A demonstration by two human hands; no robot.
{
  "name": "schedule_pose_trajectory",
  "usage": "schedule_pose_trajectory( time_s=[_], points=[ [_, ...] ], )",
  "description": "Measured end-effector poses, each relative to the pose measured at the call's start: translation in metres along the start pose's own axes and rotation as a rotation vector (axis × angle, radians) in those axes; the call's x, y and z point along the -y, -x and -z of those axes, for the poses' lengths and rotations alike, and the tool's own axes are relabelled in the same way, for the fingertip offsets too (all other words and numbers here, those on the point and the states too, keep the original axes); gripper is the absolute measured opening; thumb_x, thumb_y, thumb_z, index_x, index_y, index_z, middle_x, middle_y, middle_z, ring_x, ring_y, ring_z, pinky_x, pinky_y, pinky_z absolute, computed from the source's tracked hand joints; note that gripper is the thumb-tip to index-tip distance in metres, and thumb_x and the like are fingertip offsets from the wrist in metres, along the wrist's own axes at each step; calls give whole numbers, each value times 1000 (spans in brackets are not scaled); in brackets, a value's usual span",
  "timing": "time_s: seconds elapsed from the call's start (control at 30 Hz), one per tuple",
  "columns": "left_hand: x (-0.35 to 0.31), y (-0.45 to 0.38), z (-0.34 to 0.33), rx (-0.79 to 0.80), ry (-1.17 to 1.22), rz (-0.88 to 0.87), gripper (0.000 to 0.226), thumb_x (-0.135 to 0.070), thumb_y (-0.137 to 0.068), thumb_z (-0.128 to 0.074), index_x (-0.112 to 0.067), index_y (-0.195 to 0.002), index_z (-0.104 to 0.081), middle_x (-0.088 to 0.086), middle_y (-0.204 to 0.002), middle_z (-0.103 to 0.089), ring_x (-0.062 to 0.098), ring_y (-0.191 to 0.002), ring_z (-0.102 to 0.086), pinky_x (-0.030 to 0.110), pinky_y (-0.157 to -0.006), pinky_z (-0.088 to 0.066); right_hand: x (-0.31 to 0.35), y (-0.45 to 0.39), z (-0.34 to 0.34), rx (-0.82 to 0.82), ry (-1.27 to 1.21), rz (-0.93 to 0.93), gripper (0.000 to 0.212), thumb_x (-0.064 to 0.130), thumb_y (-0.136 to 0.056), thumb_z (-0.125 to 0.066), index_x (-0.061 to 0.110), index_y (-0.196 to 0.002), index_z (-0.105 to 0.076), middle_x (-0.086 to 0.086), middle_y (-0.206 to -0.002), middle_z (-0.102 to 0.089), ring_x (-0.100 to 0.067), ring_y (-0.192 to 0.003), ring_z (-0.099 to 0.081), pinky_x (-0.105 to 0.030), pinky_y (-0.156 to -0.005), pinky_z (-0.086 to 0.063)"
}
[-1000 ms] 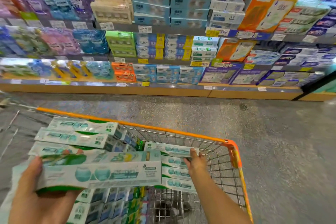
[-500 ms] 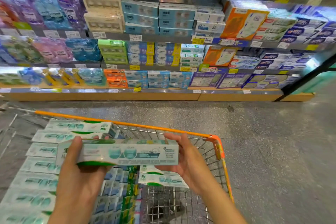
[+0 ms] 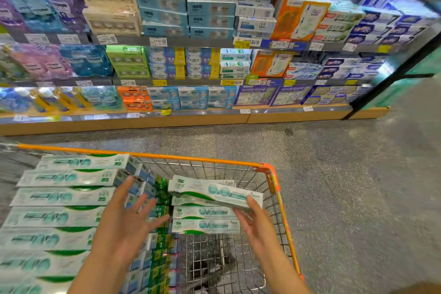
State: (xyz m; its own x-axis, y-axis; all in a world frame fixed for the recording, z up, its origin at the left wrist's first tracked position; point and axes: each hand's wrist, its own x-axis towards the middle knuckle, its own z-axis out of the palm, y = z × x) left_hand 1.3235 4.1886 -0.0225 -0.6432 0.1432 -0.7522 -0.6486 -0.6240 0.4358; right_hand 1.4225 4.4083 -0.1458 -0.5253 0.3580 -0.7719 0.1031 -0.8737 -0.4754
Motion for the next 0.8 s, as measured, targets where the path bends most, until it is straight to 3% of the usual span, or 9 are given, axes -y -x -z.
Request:
schedule_pose_trajectory(
  time_s=[0.07,0.13,0.2,0.33,0.4,0.57,0.6,0.7,0.8],
  points=[
    [-8,-6,11,19,9,-11,75,-31,-80,-68,-27,-144,-31,16,-145,-39,34,-130,-42,63,-91,-40,-3,-20,9,-62,55,0,58,7,-80,-68,-3,-132,-45,-21,-118,-62,-30,-100,-64,-32,-77,-59],
    [-12,-10,18,47,-30,-10,108,-28,-42,-93,-21,-137,-43,16,-131,-53,32,-119,-52,58,-86,-44,-9,-43,13,-89,153,-8,46,3,-86,-63,-2,-128,-47,-17,-110,-64,-26,-96,-63,-32,-82,-57],
    [-16,-14,26,47,-61,-18,124,-30,-16,-97,-18,-131,-50,15,-123,-61,31,-112,-59,54,-82,-47,-17,-60,11,-96,229,-26,51,2,-85,-65,-3,-131,-45,-16,-111,-63,-25,-95,-63,-29,-77,-58],
    [-19,-16,39,92,-71,-20,116,-30,-19,-97,-16,-126,-56,12,-118,-66,31,-105,-65,51,-83,-50,-33,-88,2,-120,232,-81,68,-2,-85,-63,-1,-143,-28,-22,-133,-50,-30,-109,-57,-37,-96,-49],
    [-20,-14,43,103,-65,-22,115,-30,-20,-97,-15,-126,-55,12,-118,-66,29,-104,-66,50,-78,-56,-41,-99,2,-142,196,-116,66,-4,-86,-61,-3,-143,-27,-23,-138,-45,-33,-118,-51,-41,-101,-45],
    [-24,-10,47,82,-64,-41,115,-30,-20,-97,-15,-126,-56,10,-119,-66,27,-105,-66,50,-75,-56,-54,-123,-3,-194,249,-161,58,0,-89,-59,-5,-140,-33,-25,-136,-46,-34,-117,-52,-28,-68,-58],
    [-25,-9,47,80,-64,-47,116,-30,-20,-97,-15,-127,-56,9,-119,-66,26,-105,-66,49,-75,-56,-54,-125,-5,-205,245,-174,54,-1,-90,-57,-6,-139,-34,-26,-137,-45,-36,-120,-50,-29,-68,-58],
    [-25,-9,48,73,-56,-57,115,-30,-20,-97,-15,-127,-56,8,-118,-67,26,-105,-66,48,-74,-56,-50,-132,-8,-228,286,-196,48,-6,-95,-45,-8,-141,-31,-25,-140,-41,-37,-126,-46,-37,-100,-46],
    [-24,-9,47,76,-53,-63,114,-30,-21,-97,-16,-126,-57,8,-118,-67,25,-105,-66,48,-76,-56,-52,-133,-6,-220,350,-211,50,-7,-96,-42,-6,-143,-28,-24,-143,-39,-35,-127,-45,-40,-106,-40]
  ],
)
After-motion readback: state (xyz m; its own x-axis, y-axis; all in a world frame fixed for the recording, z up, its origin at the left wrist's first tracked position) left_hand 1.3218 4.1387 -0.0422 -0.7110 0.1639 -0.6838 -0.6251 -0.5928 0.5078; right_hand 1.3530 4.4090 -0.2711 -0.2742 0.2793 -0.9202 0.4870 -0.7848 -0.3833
